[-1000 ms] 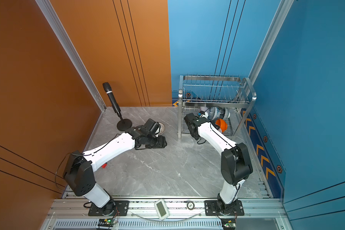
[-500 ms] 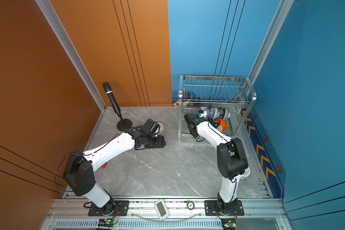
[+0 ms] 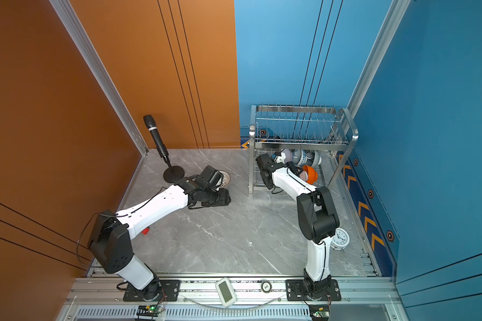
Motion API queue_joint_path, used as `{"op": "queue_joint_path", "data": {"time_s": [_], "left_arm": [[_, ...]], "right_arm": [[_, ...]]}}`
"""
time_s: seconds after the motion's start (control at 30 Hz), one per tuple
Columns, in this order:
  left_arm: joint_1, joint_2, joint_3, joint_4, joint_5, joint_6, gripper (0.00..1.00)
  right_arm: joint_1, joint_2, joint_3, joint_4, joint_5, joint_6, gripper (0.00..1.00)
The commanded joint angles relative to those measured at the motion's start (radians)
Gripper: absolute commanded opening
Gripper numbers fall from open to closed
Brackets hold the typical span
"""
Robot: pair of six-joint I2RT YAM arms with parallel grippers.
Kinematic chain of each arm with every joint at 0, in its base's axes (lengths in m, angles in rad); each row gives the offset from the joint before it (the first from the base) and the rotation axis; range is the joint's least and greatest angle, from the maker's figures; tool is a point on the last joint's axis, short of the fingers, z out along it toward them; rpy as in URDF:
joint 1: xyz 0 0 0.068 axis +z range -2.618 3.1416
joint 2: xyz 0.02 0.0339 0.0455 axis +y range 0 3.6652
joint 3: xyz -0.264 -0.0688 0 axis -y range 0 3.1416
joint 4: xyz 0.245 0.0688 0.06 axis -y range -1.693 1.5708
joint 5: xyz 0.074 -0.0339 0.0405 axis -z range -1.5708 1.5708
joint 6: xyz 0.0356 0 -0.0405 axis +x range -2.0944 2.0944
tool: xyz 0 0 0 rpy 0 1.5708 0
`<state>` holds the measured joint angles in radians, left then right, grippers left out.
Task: Load bowls into a dish rack
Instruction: Place the bowl in the dish rack.
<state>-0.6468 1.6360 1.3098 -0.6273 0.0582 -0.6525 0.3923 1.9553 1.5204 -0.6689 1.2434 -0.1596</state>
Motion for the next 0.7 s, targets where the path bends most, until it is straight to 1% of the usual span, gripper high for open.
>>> {"op": "queue_joint_path", "data": {"time_s": [0.0, 0.67], "left_arm": [[0.015, -0.005, -0.001, -0.003, -0.027, -0.009, 0.64], [0.031, 0.011, 0.007, -0.003, -0.040, -0.015, 0.64]], "right_arm": [[-0.006, 0.025, 0.042, 0.059, 0.074, -0.051, 0.00], [-0.030, 0.159, 0.095, 0.291, 0.122, -0.296, 0.00]]}}
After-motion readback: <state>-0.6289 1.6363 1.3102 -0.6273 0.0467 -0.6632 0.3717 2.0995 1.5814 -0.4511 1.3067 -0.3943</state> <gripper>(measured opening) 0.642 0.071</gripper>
